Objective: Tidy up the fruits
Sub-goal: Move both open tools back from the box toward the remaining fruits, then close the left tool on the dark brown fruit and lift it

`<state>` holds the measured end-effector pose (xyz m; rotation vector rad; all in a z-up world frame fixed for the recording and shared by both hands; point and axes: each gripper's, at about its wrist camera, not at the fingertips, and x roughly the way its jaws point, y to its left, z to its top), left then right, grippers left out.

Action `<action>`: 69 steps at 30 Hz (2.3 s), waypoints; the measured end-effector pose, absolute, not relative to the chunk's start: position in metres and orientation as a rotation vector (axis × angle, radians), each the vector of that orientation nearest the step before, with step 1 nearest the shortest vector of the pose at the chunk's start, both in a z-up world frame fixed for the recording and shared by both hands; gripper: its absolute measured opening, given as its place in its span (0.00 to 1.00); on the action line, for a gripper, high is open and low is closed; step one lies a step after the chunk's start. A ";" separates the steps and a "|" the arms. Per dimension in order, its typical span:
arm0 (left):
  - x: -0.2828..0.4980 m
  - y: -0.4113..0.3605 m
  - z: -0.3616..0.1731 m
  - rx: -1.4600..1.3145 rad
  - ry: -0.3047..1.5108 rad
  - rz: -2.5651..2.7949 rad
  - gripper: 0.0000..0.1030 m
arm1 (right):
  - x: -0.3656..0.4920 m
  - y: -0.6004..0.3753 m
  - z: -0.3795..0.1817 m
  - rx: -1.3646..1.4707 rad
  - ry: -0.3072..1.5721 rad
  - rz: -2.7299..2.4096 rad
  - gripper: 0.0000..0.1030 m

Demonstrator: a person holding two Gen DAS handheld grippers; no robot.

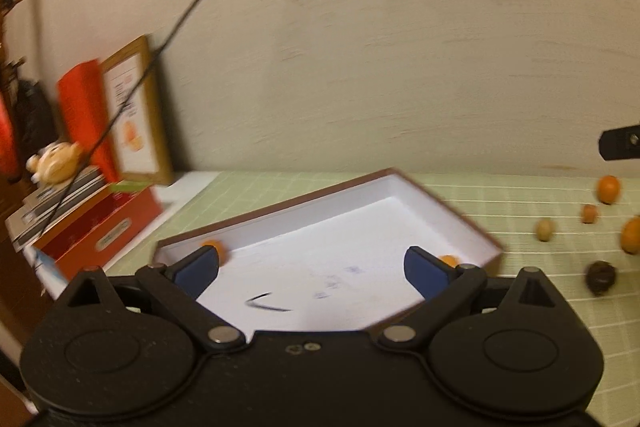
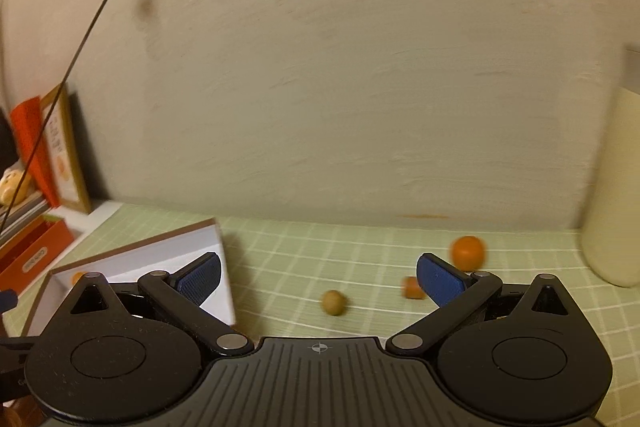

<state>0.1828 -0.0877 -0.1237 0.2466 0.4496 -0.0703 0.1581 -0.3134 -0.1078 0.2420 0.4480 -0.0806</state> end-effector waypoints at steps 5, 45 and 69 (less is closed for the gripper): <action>0.172 -0.123 -0.132 0.292 0.436 -0.172 0.90 | 0.136 -0.342 -0.112 0.255 0.432 -0.152 1.00; 0.184 -0.281 -0.208 0.364 0.581 -0.494 0.40 | 0.094 -0.437 -0.149 0.304 0.488 -0.287 1.00; 0.195 -0.232 -0.196 0.289 0.614 -0.405 0.27 | 0.157 -0.402 -0.174 0.292 0.611 -0.155 0.68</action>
